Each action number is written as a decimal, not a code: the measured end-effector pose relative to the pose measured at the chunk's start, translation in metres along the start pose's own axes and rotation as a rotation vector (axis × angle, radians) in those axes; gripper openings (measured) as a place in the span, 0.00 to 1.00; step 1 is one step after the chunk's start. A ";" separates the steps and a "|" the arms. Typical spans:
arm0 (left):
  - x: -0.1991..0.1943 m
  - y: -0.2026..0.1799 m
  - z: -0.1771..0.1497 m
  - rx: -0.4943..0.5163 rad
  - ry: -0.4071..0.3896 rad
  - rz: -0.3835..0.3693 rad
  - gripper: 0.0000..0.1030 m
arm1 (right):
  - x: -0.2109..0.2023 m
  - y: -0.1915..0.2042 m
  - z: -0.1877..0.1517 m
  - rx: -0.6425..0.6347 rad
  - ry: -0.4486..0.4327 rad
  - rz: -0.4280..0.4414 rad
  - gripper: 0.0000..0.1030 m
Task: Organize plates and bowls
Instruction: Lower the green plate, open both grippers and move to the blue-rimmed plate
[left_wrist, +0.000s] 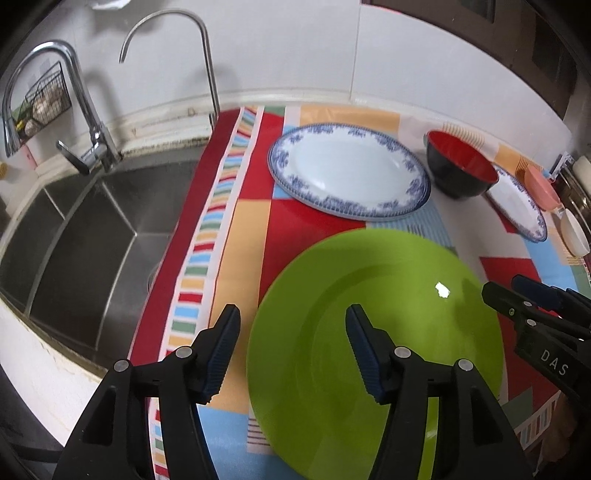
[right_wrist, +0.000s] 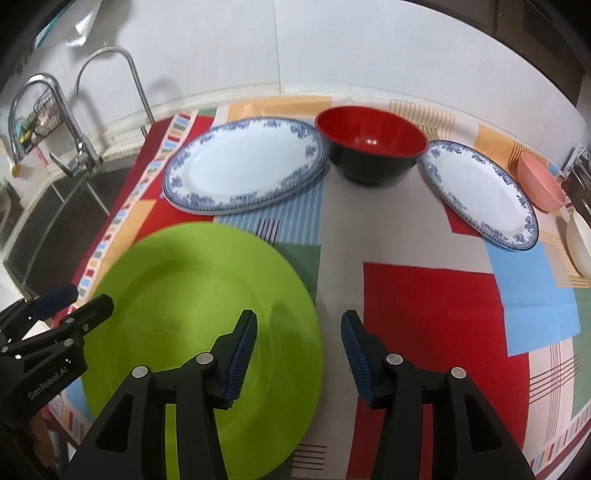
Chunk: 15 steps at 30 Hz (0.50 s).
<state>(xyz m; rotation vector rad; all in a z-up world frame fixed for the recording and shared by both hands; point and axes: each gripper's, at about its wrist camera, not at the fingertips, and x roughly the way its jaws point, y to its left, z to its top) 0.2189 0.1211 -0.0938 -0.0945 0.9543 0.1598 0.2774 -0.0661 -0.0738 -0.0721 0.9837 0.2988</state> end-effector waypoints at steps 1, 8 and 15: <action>-0.002 0.000 0.003 0.002 -0.012 0.003 0.58 | -0.001 0.000 0.002 0.003 -0.006 0.004 0.47; -0.013 0.003 0.020 0.024 -0.095 0.029 0.58 | -0.007 -0.001 0.017 0.031 -0.053 0.007 0.47; -0.012 0.016 0.037 0.035 -0.142 0.043 0.58 | -0.008 0.001 0.035 0.070 -0.117 -0.004 0.47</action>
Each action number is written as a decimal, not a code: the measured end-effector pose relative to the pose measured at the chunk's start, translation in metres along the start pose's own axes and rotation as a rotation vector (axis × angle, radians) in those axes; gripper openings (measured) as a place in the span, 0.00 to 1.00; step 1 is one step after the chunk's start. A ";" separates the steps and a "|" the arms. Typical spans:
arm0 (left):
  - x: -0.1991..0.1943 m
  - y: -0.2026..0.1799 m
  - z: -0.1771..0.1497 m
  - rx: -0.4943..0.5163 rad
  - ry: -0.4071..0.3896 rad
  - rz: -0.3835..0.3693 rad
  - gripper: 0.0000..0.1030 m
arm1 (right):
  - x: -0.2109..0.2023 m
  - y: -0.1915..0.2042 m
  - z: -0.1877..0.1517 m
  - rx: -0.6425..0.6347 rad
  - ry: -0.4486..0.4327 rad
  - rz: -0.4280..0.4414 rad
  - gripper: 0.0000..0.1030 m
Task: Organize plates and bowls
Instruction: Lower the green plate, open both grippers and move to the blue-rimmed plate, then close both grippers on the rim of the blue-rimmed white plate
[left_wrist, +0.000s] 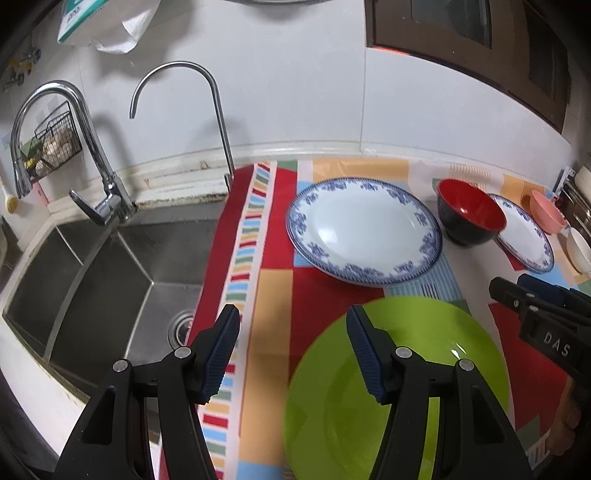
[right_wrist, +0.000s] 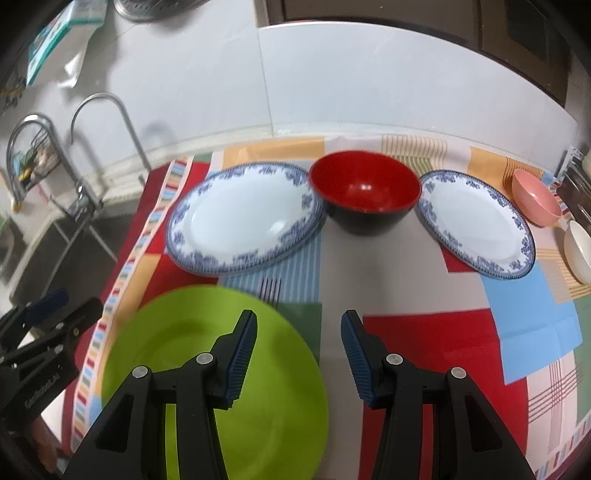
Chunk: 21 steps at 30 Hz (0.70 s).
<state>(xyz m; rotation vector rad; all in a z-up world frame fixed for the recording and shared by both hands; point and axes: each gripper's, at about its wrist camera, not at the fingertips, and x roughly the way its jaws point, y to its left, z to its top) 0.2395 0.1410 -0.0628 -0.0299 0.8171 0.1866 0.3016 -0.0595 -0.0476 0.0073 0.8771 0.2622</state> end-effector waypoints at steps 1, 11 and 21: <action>0.002 0.003 0.003 -0.001 -0.003 -0.001 0.58 | 0.001 0.001 0.004 0.007 -0.011 -0.003 0.47; 0.026 0.015 0.032 0.032 -0.036 -0.005 0.58 | 0.027 0.013 0.029 0.044 0.006 -0.027 0.47; 0.081 0.023 0.068 0.063 -0.006 -0.061 0.58 | 0.068 0.016 0.044 0.139 0.035 -0.053 0.47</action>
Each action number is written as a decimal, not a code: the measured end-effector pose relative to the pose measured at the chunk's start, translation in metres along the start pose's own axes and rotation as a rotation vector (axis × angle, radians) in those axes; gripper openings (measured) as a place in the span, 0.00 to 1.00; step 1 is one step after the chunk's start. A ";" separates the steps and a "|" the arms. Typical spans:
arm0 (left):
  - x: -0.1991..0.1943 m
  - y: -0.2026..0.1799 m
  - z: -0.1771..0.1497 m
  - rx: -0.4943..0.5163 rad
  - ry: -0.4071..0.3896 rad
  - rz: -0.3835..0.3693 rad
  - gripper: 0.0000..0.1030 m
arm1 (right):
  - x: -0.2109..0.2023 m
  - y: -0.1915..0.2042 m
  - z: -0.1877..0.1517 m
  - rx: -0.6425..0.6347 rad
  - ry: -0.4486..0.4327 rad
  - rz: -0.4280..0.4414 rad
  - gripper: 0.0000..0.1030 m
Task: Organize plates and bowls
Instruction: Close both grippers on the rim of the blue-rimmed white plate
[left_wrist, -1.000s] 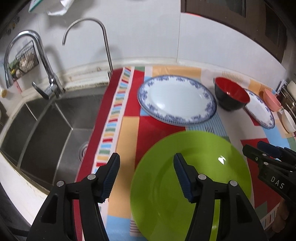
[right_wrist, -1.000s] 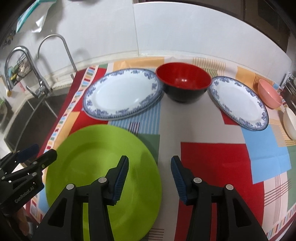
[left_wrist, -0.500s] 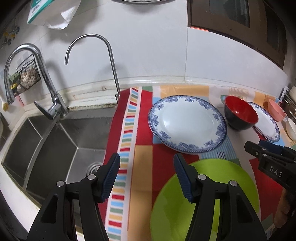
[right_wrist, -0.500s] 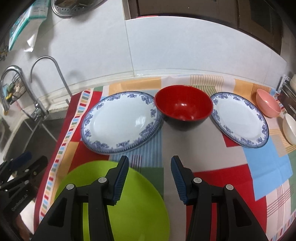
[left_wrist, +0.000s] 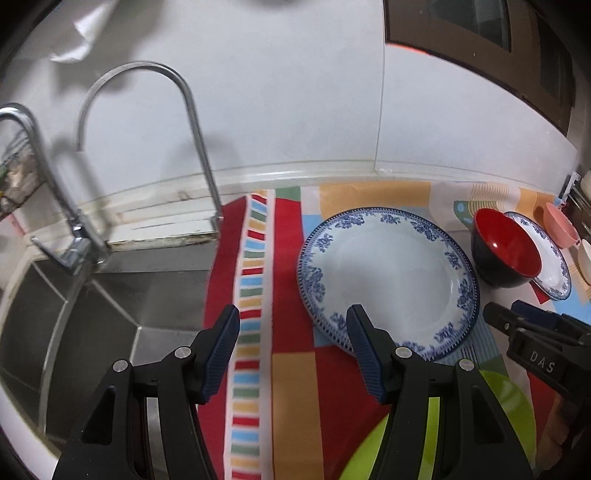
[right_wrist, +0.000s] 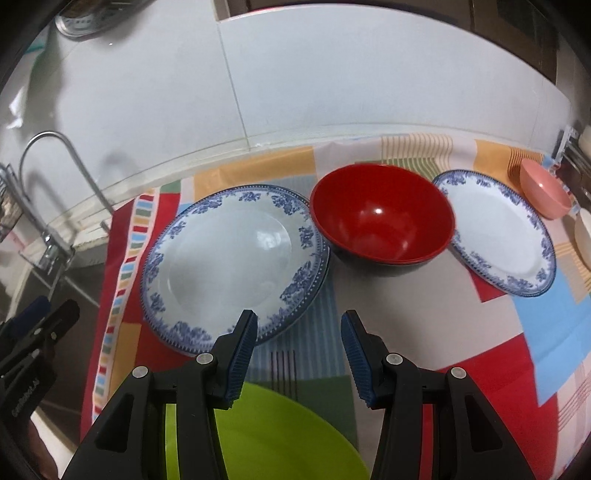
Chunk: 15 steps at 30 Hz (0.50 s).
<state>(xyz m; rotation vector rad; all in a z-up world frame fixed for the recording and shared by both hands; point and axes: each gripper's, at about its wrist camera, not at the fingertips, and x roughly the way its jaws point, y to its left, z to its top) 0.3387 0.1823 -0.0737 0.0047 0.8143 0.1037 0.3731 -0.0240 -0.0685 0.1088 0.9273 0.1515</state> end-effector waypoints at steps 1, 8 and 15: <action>0.007 0.000 0.003 0.007 0.003 -0.006 0.58 | 0.005 0.001 0.002 0.009 0.007 -0.001 0.47; 0.047 -0.001 0.020 0.031 0.032 -0.034 0.58 | 0.031 0.001 0.011 0.065 0.027 -0.022 0.47; 0.080 -0.004 0.032 0.062 0.053 -0.048 0.58 | 0.051 -0.002 0.016 0.122 0.051 -0.056 0.47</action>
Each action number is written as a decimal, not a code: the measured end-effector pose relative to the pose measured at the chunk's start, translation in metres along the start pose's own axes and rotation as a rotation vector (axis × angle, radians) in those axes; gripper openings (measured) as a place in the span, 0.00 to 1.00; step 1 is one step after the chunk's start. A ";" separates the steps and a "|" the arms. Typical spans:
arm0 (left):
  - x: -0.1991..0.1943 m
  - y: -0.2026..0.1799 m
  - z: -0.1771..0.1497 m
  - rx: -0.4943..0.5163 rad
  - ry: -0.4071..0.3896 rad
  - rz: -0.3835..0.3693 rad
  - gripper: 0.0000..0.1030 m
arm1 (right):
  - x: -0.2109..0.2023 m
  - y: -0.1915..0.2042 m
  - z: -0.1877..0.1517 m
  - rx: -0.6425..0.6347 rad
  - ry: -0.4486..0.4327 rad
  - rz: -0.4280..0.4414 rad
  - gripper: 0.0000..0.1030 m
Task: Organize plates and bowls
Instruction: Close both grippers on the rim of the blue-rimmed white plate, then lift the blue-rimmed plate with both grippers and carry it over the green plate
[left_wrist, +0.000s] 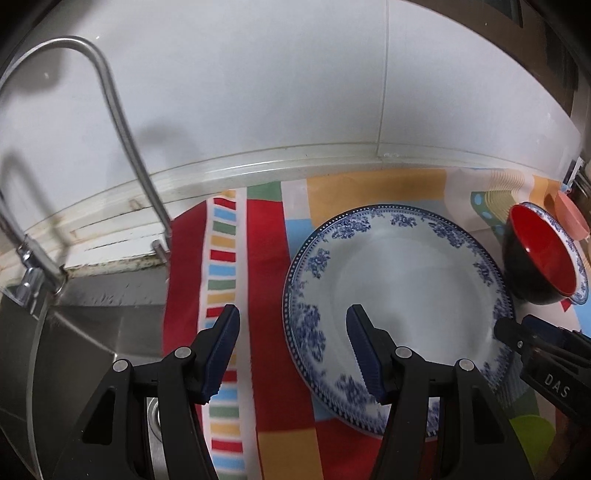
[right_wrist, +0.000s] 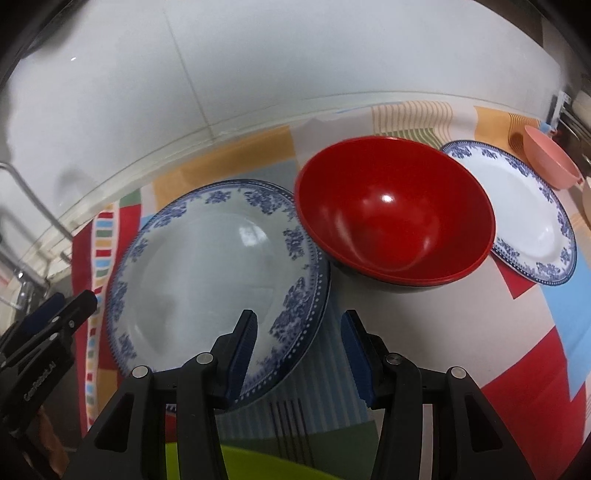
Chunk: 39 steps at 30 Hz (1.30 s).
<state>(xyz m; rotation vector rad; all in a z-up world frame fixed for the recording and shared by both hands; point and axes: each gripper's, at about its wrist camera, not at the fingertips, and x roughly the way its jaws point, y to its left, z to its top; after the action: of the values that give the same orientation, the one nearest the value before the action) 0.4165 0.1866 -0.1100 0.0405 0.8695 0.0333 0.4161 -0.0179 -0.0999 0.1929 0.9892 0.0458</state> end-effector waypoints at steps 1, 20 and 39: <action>0.005 0.000 0.001 0.003 0.005 -0.005 0.58 | 0.002 0.001 0.001 0.003 0.002 -0.004 0.47; 0.051 0.004 0.015 -0.021 0.087 -0.072 0.50 | 0.026 0.014 0.011 0.007 -0.005 -0.066 0.47; 0.037 0.010 0.009 -0.043 0.087 -0.058 0.32 | 0.025 0.013 0.010 -0.025 -0.011 -0.074 0.37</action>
<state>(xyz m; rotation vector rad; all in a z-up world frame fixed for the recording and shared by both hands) 0.4471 0.1980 -0.1321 -0.0267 0.9566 -0.0004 0.4391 -0.0034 -0.1124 0.1334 0.9832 -0.0101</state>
